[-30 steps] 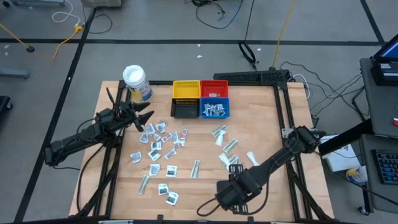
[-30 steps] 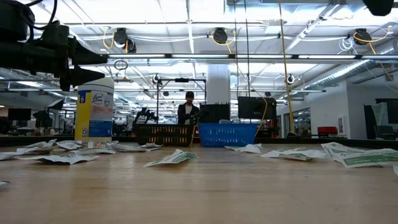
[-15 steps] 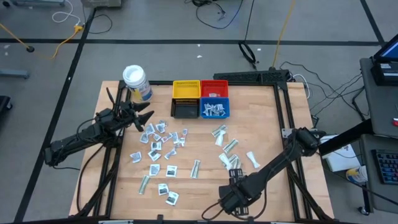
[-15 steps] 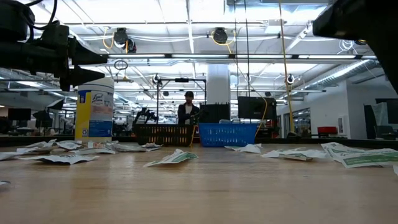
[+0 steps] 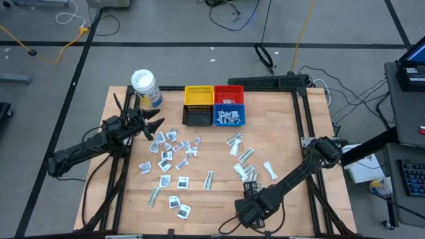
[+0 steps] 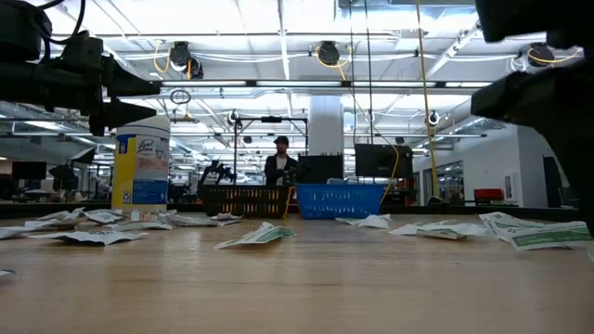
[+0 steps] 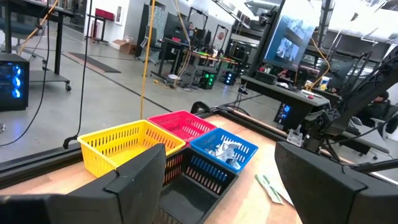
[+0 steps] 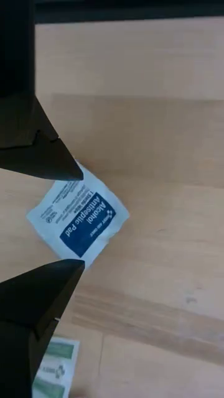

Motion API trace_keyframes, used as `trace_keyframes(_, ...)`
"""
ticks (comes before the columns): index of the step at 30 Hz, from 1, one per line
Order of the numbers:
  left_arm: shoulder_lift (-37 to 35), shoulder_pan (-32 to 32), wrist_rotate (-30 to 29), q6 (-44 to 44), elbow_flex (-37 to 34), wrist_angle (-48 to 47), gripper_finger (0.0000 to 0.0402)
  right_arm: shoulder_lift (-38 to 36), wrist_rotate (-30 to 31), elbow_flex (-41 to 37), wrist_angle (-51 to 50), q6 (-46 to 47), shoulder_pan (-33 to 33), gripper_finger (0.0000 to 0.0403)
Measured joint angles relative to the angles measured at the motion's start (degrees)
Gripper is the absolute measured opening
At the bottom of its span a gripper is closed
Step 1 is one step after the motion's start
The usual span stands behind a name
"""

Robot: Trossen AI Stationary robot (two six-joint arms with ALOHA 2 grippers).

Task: Pick & Place First Aid Supplies
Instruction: Put the blue alcohol pad into the blue basket

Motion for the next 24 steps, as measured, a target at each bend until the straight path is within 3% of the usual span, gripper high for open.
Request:
trace_keyframes(10, 0.00, -0.02, 0.00, 0.00, 0.00, 0.00, 0.0306, -0.22, 1.09, -3.77, 5.10, -4.00, 0.00, 0.0192)
trace_keyframes(21, 0.00, -0.01, 0.00, 0.01, 0.00, 0.00, 0.0306, -0.11, 1.54, -3.90, 8.80, -8.88, -0.11, 0.0016)
trace_keyframes(24, 0.00, -0.02, 0.00, -0.01, 0.01, 0.00, 0.0306, -0.11, 1.46, -3.92, 8.85, -8.74, -0.13, 0.0008)
